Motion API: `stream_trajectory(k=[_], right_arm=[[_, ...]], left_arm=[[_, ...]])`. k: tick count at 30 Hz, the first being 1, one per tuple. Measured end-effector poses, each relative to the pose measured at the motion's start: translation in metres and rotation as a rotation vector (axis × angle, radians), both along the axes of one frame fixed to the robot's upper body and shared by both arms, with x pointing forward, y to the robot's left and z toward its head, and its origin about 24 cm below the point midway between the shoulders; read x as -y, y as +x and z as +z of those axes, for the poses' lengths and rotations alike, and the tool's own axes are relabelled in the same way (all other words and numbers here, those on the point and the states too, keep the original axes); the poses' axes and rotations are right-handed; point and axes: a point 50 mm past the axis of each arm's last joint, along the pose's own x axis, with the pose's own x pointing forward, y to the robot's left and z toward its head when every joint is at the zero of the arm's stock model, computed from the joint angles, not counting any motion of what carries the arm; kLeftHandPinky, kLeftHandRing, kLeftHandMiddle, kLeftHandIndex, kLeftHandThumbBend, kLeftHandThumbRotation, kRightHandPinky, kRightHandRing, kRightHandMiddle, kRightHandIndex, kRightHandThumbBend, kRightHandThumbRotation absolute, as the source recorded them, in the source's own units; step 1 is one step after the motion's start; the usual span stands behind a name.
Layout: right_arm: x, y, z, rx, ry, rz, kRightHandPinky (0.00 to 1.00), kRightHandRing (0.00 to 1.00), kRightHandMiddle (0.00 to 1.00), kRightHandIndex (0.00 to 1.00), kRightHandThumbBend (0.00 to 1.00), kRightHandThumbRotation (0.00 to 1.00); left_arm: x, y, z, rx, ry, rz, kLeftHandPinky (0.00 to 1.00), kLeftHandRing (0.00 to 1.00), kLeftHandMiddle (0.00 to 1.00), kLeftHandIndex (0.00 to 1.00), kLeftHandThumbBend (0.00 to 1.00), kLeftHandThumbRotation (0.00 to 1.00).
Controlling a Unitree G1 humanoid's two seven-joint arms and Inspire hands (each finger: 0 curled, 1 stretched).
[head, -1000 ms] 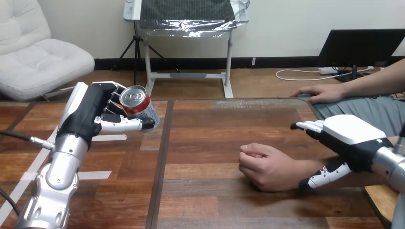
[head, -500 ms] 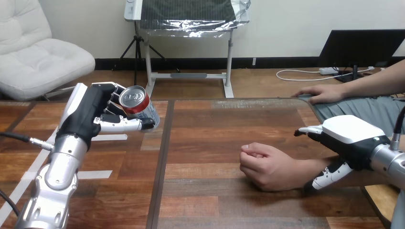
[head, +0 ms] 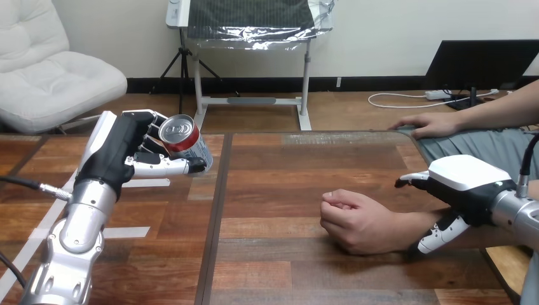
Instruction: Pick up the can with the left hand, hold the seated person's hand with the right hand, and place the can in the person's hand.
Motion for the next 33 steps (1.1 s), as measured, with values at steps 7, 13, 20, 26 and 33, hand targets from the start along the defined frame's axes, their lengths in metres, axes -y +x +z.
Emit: stream_trajectory(k=[7,13,20,26,33], right_arm=[[-0.0009,0.0008,-0.0021,-0.01,-0.017,-0.009,0.8,0.85,0.86,0.87,1.0,0.42],[-0.0023,0.0018,-0.0038,-0.017,-0.025,-0.018,0.72,0.84,0.85,0.87,1.0,0.42],[-0.005,0.0047,-0.0047,-0.039,-0.028,-0.039,0.67,0.85,0.85,0.86,1.0,0.4],[-0.0078,0.0068,-0.0056,-0.048,-0.016,-0.056,0.63,0.82,0.83,0.84,1.0,0.37],[-0.0094,0.008,-0.0066,-0.063,-0.007,-0.074,0.6,0.79,0.81,0.83,1.0,0.34]], left_arm=[[-0.0003,-0.0005,-0.0008,-0.002,0.0,0.001,0.39,0.41,0.44,0.46,0.62,0.0],[-0.0009,-0.0015,-0.002,-0.006,-0.005,0.003,0.39,0.41,0.44,0.46,0.62,0.0],[-0.0017,-0.0023,-0.0029,-0.008,-0.015,0.006,0.39,0.42,0.45,0.46,0.62,0.0],[-0.0029,-0.0025,-0.0026,-0.006,-0.022,0.011,0.39,0.42,0.45,0.46,0.62,0.0],[-0.0041,-0.0025,-0.0021,-0.004,-0.024,0.016,0.39,0.42,0.45,0.46,0.62,0.0]])
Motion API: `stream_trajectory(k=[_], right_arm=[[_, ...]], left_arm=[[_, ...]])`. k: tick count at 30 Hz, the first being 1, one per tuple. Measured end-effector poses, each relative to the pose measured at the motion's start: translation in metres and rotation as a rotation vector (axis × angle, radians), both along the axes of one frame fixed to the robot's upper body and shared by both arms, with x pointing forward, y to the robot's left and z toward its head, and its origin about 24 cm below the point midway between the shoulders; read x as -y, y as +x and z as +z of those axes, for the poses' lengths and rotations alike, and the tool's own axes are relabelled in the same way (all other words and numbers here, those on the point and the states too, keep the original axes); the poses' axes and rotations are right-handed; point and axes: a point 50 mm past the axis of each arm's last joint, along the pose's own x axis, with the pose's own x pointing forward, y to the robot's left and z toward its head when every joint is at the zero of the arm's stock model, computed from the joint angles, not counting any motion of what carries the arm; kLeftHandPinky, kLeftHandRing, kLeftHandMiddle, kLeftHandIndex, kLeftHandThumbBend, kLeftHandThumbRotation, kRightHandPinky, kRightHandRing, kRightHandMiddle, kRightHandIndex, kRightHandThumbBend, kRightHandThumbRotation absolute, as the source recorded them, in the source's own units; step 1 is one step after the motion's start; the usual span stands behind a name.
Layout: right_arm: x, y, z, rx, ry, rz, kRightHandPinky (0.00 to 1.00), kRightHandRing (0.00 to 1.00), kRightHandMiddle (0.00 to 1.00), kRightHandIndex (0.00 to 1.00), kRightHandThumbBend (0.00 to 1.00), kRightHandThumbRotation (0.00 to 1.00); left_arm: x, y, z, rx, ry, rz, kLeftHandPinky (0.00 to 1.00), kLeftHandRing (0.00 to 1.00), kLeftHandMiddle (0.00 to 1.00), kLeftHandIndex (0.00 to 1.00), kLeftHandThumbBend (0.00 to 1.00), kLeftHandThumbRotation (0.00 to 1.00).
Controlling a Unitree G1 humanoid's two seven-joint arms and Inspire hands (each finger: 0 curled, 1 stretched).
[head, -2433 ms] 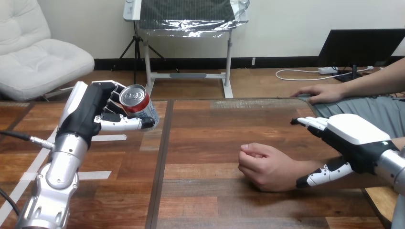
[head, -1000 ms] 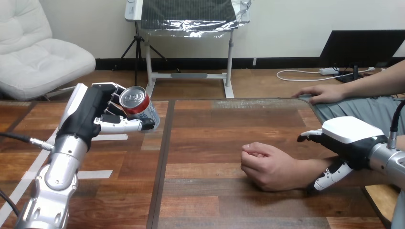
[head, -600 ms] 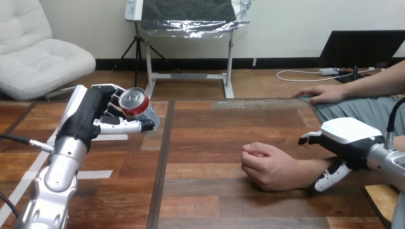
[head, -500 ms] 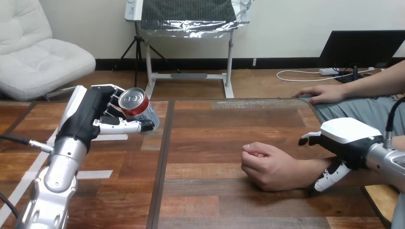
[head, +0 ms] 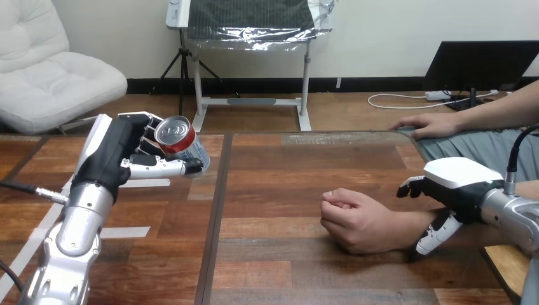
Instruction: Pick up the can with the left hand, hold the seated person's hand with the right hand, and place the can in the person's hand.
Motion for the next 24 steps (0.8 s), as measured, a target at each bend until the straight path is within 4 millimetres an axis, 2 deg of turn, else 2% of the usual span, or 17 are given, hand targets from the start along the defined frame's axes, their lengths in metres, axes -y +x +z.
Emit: stream_trajectory(k=[24], right_arm=[[-0.0065,-0.0003,-0.0039,-0.033,0.024,-0.007,0.6,0.79,0.83,0.84,1.0,0.42]], left_arm=[[-0.0003,0.0,0.0001,0.0,-0.001,0.0,0.38,0.42,0.45,0.46,0.61,0.0]])
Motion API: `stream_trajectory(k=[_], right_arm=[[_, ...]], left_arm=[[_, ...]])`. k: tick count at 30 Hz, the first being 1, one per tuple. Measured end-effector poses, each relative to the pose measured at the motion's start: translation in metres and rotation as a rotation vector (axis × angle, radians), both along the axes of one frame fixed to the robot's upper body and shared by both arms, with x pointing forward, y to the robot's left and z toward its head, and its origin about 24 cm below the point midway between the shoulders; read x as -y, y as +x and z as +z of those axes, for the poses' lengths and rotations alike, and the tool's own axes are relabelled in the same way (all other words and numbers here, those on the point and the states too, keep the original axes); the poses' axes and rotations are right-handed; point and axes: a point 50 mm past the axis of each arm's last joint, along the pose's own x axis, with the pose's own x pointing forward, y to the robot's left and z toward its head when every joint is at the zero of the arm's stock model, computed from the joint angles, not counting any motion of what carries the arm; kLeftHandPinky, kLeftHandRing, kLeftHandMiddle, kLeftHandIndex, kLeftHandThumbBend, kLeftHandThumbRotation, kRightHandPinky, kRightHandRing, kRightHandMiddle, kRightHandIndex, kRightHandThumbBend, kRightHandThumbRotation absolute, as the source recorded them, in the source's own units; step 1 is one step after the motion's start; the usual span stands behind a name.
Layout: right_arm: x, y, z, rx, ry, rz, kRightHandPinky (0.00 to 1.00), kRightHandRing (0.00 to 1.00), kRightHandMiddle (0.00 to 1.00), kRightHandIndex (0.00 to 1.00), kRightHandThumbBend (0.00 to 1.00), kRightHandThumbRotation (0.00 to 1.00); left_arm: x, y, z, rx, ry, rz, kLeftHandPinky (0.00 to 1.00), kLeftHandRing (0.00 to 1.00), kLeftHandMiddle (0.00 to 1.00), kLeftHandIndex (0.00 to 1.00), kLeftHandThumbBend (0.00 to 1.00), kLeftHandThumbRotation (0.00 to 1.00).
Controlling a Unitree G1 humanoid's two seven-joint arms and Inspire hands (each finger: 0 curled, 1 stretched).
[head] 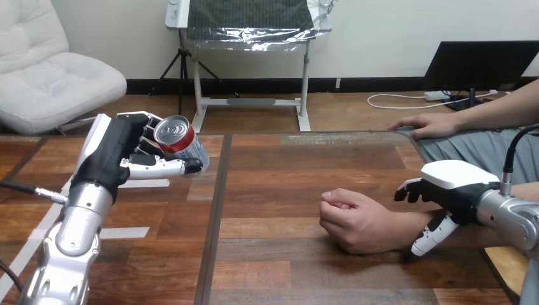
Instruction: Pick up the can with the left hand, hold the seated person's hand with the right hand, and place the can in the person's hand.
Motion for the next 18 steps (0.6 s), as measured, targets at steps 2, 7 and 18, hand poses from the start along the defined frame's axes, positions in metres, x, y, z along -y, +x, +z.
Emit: stream_trajectory(k=[2,7,18], right_arm=[[-0.0005,-0.0002,-0.0002,-0.002,0.002,-0.001,0.59,0.78,0.83,0.84,1.0,0.43],[-0.0016,-0.0005,-0.0005,-0.013,0.001,-0.003,0.58,0.77,0.83,0.84,1.0,0.42],[-0.0037,0.0002,0.0007,-0.044,0.002,-0.017,0.59,0.78,0.85,0.83,1.0,0.35]], left_arm=[[0.0,0.0,0.0,0.0,0.0,0.0,0.38,0.42,0.45,0.46,0.61,0.0],[0.0,0.0,0.0,0.0,0.0,0.0,0.38,0.42,0.45,0.46,0.61,0.0],[0.0001,0.0,-0.0001,-0.002,0.0,-0.002,0.38,0.42,0.45,0.46,0.61,0.0]])
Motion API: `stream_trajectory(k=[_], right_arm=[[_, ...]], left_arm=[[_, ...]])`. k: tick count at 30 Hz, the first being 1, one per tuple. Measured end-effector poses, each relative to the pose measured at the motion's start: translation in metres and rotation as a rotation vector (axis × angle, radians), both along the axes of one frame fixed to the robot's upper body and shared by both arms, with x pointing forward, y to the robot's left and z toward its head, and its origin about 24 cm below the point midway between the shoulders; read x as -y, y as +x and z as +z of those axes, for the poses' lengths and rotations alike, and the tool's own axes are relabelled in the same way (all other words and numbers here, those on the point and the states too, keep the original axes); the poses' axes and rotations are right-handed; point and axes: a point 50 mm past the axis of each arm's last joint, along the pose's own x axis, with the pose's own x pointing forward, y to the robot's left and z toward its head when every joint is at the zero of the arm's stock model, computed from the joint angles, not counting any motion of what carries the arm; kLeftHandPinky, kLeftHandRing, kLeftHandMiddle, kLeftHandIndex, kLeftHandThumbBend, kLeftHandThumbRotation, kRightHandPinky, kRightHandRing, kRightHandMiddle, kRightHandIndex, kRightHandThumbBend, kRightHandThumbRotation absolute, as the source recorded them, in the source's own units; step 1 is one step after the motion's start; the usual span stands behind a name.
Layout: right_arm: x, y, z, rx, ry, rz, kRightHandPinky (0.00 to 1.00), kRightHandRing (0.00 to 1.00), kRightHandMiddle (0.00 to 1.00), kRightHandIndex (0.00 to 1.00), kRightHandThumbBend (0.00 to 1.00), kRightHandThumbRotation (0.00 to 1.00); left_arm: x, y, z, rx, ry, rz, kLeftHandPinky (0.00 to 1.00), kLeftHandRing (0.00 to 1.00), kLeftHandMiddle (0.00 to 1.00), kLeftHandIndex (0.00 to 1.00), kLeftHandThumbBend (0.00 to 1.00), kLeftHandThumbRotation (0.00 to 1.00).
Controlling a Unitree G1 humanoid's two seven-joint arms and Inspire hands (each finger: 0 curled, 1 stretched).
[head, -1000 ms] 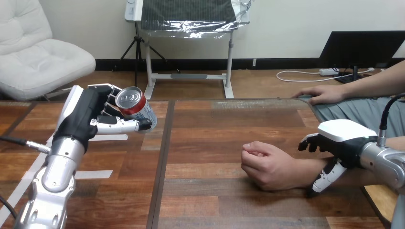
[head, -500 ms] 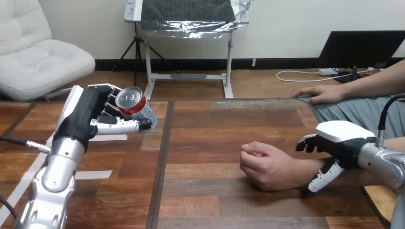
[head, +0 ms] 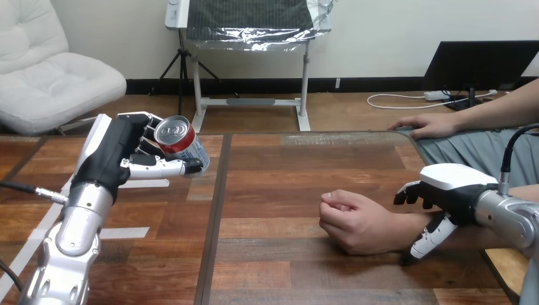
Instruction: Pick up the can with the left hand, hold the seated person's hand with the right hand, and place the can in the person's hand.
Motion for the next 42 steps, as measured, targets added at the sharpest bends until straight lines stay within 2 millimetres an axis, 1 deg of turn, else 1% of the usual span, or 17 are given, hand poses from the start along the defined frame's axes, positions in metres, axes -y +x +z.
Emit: stream_trajectory(k=[5,8,16,19,20,28,37,42], right_arm=[[-0.0016,-0.0004,0.0009,-0.012,0.007,0.002,0.61,0.78,0.84,0.83,1.0,0.33],[-0.0021,-0.0008,0.0016,-0.018,0.009,0.004,0.59,0.74,0.79,0.83,1.0,0.32],[-0.0038,-0.0026,0.0028,-0.043,0.003,0.016,0.55,0.69,0.75,0.81,1.0,0.29],[-0.0045,-0.0036,0.0033,-0.054,0.0,0.024,0.53,0.66,0.73,0.8,1.0,0.29],[-0.0048,-0.004,0.0034,-0.057,-0.001,0.027,0.52,0.67,0.73,0.79,1.0,0.3],[-0.0074,-0.0068,0.0042,-0.067,-0.01,0.055,0.56,0.7,0.75,0.77,1.0,0.3],[-0.0088,-0.0086,0.0052,-0.077,-0.017,0.067,0.59,0.67,0.72,0.74,1.0,0.26],[-0.0085,-0.0085,0.0064,-0.079,-0.02,0.063,0.57,0.63,0.69,0.71,1.0,0.26]], left_arm=[[0.0,0.0,0.0,0.0,0.0,0.0,0.37,0.41,0.45,0.46,0.6,0.0],[0.0,0.0,0.0,0.0,0.0,0.0,0.37,0.41,0.45,0.46,0.6,0.0],[0.0,0.0,0.0,-0.001,-0.003,-0.001,0.37,0.41,0.44,0.46,0.6,0.0],[0.0,0.0,0.0,-0.001,-0.003,-0.002,0.37,0.41,0.44,0.46,0.6,0.0],[0.0,0.0,0.0,-0.001,-0.003,-0.002,0.37,0.41,0.44,0.46,0.6,0.0],[-0.0001,0.0,0.0,-0.001,-0.003,-0.002,0.37,0.41,0.45,0.46,0.59,0.0],[-0.0008,0.0,0.0004,0.0,-0.008,0.001,0.37,0.41,0.45,0.46,0.6,0.0],[-0.0018,-0.0001,0.0008,0.002,-0.018,0.005,0.37,0.41,0.45,0.46,0.6,0.0]])
